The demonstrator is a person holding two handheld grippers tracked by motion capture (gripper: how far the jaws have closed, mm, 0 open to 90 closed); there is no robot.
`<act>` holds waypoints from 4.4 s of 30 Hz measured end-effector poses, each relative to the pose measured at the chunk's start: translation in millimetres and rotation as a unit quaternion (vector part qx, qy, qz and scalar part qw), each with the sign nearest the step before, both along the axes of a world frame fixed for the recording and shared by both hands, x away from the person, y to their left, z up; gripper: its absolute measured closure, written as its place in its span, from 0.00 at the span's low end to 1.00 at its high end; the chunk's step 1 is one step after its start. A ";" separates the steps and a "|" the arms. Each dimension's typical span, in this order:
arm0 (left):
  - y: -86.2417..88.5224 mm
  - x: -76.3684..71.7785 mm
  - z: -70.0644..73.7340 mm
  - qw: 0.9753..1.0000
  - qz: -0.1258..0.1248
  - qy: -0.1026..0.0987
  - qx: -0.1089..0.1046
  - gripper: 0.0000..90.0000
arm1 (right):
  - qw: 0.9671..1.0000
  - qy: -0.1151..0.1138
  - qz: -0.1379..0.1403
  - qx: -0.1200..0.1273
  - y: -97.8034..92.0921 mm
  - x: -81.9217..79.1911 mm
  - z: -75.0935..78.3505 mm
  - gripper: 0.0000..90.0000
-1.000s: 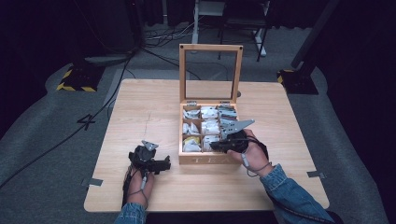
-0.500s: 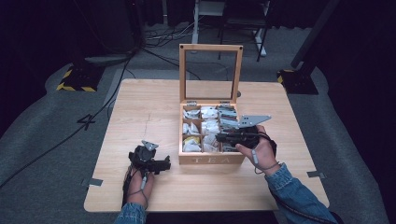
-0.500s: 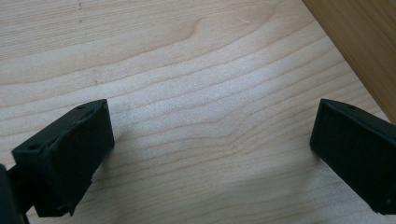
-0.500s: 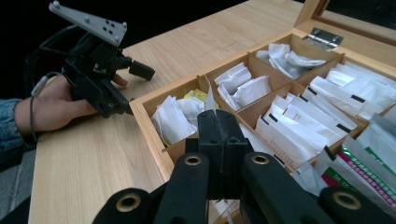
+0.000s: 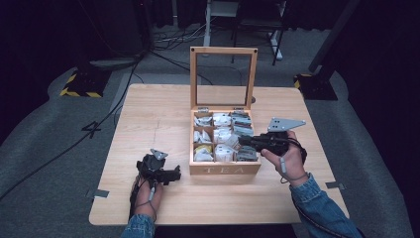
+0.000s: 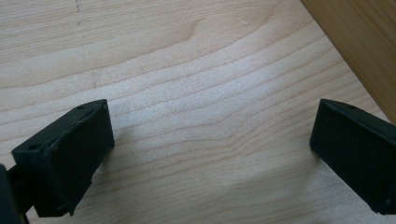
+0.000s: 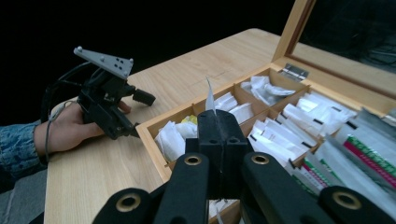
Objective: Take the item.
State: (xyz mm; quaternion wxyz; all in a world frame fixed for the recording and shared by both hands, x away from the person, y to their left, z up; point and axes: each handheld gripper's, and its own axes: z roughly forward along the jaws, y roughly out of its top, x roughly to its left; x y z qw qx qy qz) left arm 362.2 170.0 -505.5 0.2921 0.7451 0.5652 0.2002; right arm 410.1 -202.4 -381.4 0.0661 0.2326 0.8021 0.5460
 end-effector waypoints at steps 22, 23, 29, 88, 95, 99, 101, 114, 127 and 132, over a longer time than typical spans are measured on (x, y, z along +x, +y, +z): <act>-0.2 0.0 0.0 1.000 0.000 0.000 0.001 0.00 | 0.996 -0.030 -0.070 0.046 -59.2 1.6 30.6 1.00; -0.2 0.0 0.0 1.000 0.000 0.000 0.001 0.00 | 0.996 -0.030 -0.070 0.046 -59.2 1.6 30.6 1.00; -0.3 0.1 0.1 1.000 0.001 0.000 0.001 0.00 | 0.995 -0.025 -0.081 0.043 -70.4 3.6 29.2 1.00; -0.3 2.4 0.1 1.000 -0.005 -0.001 0.002 0.00 | 0.976 0.084 -0.199 -0.022 -134.4 56.8 -57.6 1.00; -0.2 2.4 0.1 1.000 -0.005 -0.001 0.003 0.00 | 0.973 0.103 -0.205 -0.029 -137.4 60.7 -67.7 1.00; -0.2 2.4 0.1 1.000 -0.005 -0.001 0.003 0.00 | 0.972 0.116 -0.204 -0.035 -136.7 62.4 -73.5 1.00; -0.2 2.4 0.1 1.000 -0.005 -0.001 0.002 0.00 | 0.971 0.120 -0.203 -0.038 -136.3 63.2 -75.8 1.00; -0.2 2.4 0.1 1.000 -0.005 -0.001 0.003 0.00 | 0.964 0.138 -0.218 -0.060 -136.3 66.1 -85.4 0.99; -0.2 2.4 0.1 1.000 -0.005 -0.001 0.003 0.00 | 0.951 0.125 -0.271 -0.081 -145.9 73.3 -97.7 0.52; -0.2 2.4 0.1 1.000 -0.005 -0.001 0.003 0.00 | 0.952 0.103 -0.277 -0.083 -146.5 73.8 -95.3 0.46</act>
